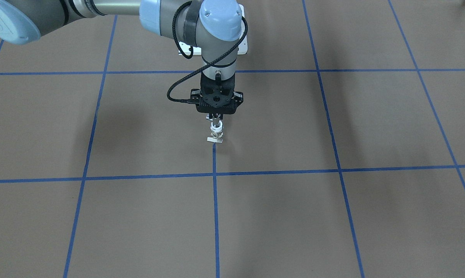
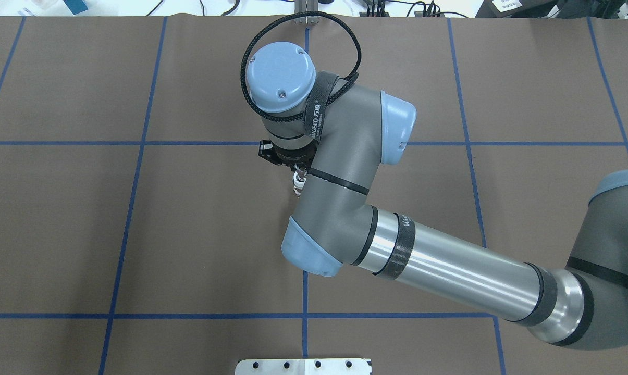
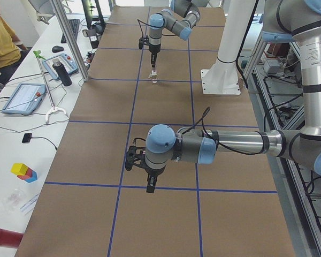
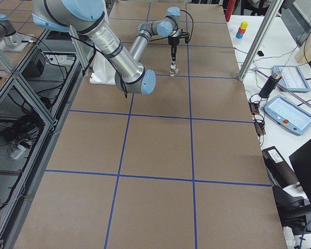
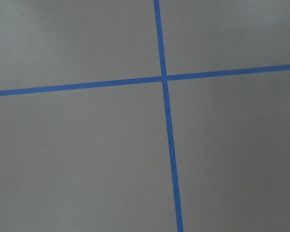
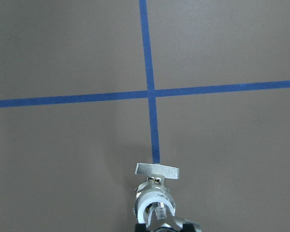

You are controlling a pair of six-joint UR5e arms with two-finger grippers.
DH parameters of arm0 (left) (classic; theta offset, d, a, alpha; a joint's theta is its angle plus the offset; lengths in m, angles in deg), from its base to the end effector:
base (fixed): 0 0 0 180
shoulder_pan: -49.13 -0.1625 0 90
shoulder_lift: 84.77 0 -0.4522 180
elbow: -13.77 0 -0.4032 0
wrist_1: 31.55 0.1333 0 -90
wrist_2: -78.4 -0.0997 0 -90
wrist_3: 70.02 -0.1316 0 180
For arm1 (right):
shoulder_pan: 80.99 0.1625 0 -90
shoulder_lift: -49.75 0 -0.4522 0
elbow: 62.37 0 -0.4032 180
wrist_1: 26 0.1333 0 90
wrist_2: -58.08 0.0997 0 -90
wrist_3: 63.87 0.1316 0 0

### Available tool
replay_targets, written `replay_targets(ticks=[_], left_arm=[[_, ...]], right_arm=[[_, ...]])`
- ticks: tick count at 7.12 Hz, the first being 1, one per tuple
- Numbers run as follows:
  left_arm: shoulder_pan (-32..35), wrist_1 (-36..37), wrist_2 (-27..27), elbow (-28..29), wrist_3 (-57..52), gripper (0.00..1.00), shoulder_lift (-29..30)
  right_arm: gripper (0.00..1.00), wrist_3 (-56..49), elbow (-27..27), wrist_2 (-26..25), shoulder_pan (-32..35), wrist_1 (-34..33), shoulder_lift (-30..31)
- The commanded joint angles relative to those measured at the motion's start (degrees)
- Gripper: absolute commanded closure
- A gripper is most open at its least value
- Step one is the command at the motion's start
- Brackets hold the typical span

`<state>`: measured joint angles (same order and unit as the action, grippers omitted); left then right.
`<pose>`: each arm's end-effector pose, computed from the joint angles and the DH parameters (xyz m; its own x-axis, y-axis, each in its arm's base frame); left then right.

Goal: Assemble PPR valve and pipe with both arms
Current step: 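Press the silver fitting down into the top of the valve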

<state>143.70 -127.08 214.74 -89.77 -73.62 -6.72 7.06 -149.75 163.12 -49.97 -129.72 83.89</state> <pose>-0.0714 -0.4152 0.6715 0.6989 0.0964 -0.7087 0.0352 0.9850 0.1688 -0.6117 -0.4835 0.1279 0.7412 0.0775 0.6668 -0.1206 0.9925 0.0187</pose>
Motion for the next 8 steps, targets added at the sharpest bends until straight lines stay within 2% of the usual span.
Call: replay_targets(ticks=[1,6,7,8], left_arm=[[0.00,-0.01,-0.02,0.00,0.00,0.00,0.00],[0.00,-0.01,-0.02,0.00,0.00,0.00,0.00],[0.00,-0.01,-0.02,0.00,0.00,0.00,0.00],[0.00,-0.01,-0.02,0.00,0.00,0.00,0.00]], right_arm=[[1.00,0.00,0.02,-0.01,-0.17,0.01,-0.04],[1.00,-0.70,0.02,-0.01,-0.52,0.01,0.23],[0.87,-0.79,0.02,-0.01,-0.52,0.01,0.23],[0.38,-0.88,-0.07,-0.10,-0.52,0.01,0.40]])
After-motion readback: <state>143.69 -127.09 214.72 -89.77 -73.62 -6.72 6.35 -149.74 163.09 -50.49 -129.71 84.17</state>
